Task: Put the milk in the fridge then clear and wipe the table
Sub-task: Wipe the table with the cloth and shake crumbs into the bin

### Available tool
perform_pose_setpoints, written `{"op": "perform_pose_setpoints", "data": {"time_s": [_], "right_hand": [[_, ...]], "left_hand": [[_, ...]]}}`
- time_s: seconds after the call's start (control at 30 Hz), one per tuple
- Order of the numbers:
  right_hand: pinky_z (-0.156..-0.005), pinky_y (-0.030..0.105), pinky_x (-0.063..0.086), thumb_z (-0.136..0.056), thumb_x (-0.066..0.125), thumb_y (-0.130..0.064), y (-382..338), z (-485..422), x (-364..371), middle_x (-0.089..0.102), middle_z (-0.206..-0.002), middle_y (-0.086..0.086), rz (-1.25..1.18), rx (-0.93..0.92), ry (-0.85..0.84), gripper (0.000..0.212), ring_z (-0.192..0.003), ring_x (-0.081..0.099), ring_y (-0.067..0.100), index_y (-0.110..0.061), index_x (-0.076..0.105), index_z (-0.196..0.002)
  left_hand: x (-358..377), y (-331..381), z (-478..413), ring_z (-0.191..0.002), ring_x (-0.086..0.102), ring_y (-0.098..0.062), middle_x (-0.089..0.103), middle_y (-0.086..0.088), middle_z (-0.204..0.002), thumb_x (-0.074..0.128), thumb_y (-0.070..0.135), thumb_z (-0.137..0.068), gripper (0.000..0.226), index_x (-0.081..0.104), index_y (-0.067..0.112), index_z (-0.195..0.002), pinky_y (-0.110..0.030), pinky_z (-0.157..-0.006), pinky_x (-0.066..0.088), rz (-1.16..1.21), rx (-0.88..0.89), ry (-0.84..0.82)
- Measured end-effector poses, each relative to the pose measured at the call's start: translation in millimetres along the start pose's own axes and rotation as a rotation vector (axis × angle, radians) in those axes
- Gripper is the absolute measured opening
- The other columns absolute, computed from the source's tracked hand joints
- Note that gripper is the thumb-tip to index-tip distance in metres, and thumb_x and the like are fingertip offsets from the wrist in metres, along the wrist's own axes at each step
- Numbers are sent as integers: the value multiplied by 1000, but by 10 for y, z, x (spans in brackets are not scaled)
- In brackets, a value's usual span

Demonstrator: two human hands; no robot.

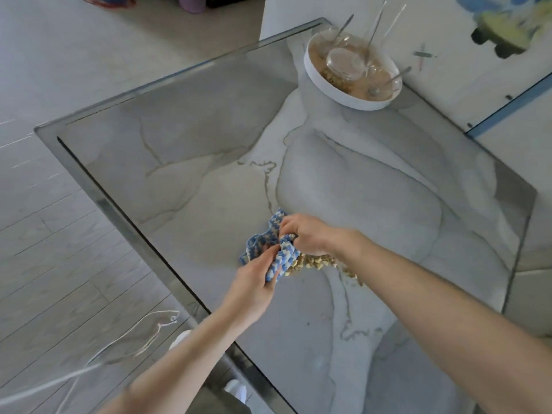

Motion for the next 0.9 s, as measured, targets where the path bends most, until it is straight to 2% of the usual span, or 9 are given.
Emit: {"op": "perform_pose_setpoints", "data": {"time_s": [0.1,0.17,0.27,0.4,0.57,0.73,0.8,0.83,0.9], "right_hand": [[-83,19,32,-80,39,11,295,192,1,55,-122,8,20,31,21,41,-115,48,24,-4,65,-108],[-83,20,33,-79,39,11,464,275,3,55,-122,9,24,57,27,42,-114,49,24,-5,65,-108],[-86,20,35,-78,40,12,726,406,21,56,-121,10,18,86,43,42,-114,50,25,-4,65,-107],[-95,31,41,-78,40,11,1045,591,34,57,-119,11,-15,135,85,39,-113,50,27,-3,65,-105],[-98,29,37,-79,39,11,1316,799,85,54,-125,9,-69,186,99,43,-119,47,25,-4,62,-112],[-96,31,40,-77,39,10,1514,1020,158,57,-121,11,-191,239,133,43,-116,50,26,-5,64,-109],[-87,32,43,-77,40,9,1602,1113,205,61,-110,16,-250,268,142,35,-105,54,26,1,63,-101],[-78,31,44,-77,40,9,1644,1170,219,61,-97,18,-302,281,151,28,-92,56,23,5,62,-94],[-58,25,37,-78,40,11,1712,1321,189,51,-70,12,-493,322,203,17,-62,48,7,4,56,-75]], "left_hand": [[338,182,14,-107,39,2,43,17,-114,44,7,-94,39,45,14,-133,8,-76,25,11,35,5],[531,255,-6,-109,41,2,44,17,-116,43,7,-94,40,44,14,-133,9,-76,25,19,46,1],[829,327,-54,-123,45,-10,49,5,-132,43,7,-94,42,42,16,-135,2,-82,25,-5,53,-22],[1094,473,-87,-127,42,-13,48,4,-136,43,8,-94,42,42,16,-136,0,-82,23,-32,71,-37],[1291,601,-120,-100,51,-7,54,10,-109,42,17,-96,31,50,16,-126,-7,-68,32,-32,58,-103],[1383,663,-213,-89,55,-18,59,3,-95,44,19,-95,22,56,10,-111,-20,-63,32,-152,56,-137],[1376,705,-270,-77,56,-16,58,4,-82,46,21,-94,18,58,10,-102,-18,-59,34,-159,60,-153],[1365,737,-302,-68,53,-10,56,7,-73,47,21,-93,15,59,12,-97,-14,-56,34,-150,68,-171],[1330,831,-396,-50,45,0,47,12,-58,50,19,-91,10,57,19,-83,-10,-48,33,-119,68,-203]]}}
Point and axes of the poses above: each hand's wrist, its own z-axis away from the middle knuckle, its own x-axis out of the palm, y = z × x, the point moved 5 cm from there along -z, towards the middle knuckle
